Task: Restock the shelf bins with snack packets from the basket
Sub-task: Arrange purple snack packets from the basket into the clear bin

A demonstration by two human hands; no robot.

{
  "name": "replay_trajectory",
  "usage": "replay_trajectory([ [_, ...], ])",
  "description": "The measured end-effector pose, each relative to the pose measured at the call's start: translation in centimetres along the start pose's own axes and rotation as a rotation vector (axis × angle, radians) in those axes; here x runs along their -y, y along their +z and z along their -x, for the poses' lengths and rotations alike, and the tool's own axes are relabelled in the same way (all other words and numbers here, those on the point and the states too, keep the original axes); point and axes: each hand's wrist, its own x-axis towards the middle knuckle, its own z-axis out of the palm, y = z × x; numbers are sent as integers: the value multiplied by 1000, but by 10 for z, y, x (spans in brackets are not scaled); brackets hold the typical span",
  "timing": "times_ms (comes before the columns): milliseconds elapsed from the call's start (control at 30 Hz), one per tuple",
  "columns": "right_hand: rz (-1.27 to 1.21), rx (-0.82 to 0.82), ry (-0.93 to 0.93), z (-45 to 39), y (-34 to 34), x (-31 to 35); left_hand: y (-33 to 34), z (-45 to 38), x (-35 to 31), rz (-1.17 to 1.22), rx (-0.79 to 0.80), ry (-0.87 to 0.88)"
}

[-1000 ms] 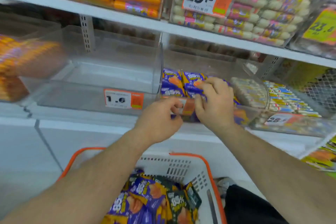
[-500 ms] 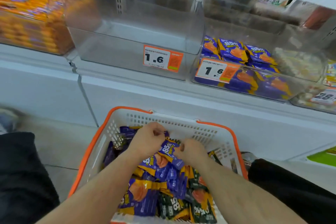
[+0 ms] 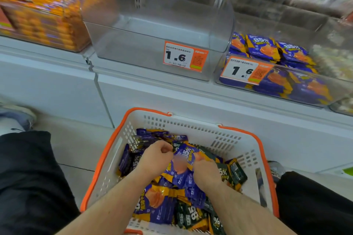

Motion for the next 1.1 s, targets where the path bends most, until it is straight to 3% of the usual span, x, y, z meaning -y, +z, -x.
replay_trajectory([
  [100, -147, -28, 77, -5, 14, -4, 6, 8, -1, 32, 13, -35],
  [200, -327, 46, 160, -15, 22, -7, 7, 12, 0, 26, 24, -39],
  [400, -280, 97, 170, -18, 15, 4, 3, 15, 11, 34, 27, -117],
  [500, -121, 26, 76, -2, -9, 16, 6, 16, 18, 106, 35, -193],
  [633, -76, -145, 130, 20, -41, 25, 14, 15, 13, 354, 72, -293],
  [800, -133, -366, 50, 52, -56, 38, 30, 19, -8, 745, 163, -305],
  [933, -143, -542, -98, 61, -52, 34, 30, 19, -18, 806, 72, -243],
  [1033, -163, -544, -179, 65, -55, 27, 24, 17, -20, 822, 96, -208],
  [1100, -191, -431, -223, 66, -61, 24, 23, 19, -20, 853, 89, -231],
])
